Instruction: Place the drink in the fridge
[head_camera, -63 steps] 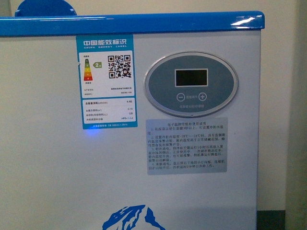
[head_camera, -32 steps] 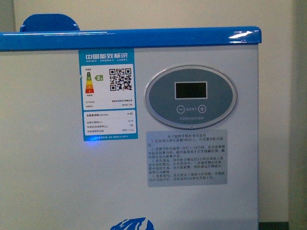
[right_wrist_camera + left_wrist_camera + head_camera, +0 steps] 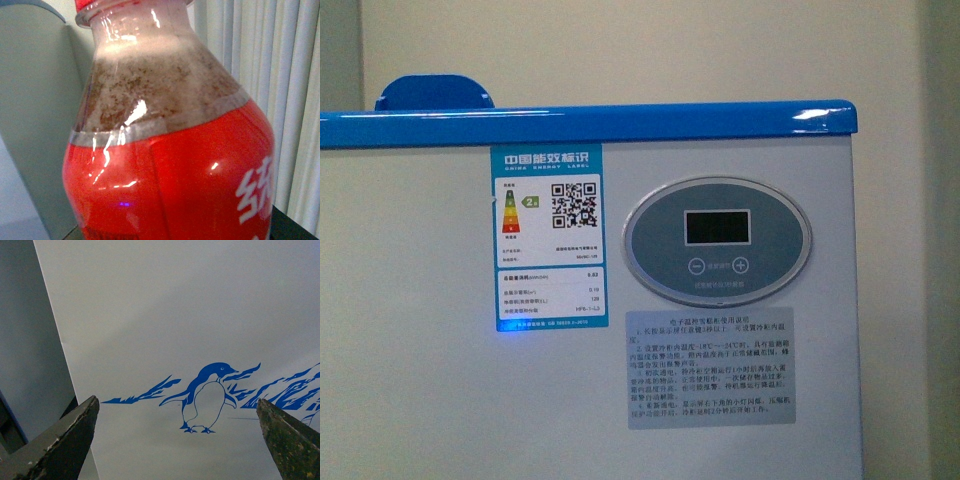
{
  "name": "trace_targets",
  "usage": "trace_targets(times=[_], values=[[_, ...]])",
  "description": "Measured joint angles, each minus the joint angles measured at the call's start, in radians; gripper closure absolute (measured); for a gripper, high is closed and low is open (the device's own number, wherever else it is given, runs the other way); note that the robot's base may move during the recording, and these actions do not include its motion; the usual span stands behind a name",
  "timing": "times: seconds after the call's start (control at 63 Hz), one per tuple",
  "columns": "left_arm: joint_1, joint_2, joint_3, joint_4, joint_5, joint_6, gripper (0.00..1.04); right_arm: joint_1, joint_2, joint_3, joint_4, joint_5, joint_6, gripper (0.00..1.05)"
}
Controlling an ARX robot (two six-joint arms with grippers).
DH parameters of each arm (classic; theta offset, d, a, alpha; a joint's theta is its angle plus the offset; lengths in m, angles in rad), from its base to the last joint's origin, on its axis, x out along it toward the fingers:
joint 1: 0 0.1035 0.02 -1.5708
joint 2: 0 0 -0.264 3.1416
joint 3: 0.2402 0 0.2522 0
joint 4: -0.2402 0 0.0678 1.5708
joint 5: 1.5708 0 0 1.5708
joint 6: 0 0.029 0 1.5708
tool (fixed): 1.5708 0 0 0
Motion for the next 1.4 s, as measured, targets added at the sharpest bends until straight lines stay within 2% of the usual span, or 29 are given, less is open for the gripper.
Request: trace_targets(times=[1.397], values=[[0.000, 0.000, 0.000, 0.000, 0.000, 0.000, 0.08, 0.000, 0.000, -0.004, 0.001, 0.000, 0.000, 0.64]])
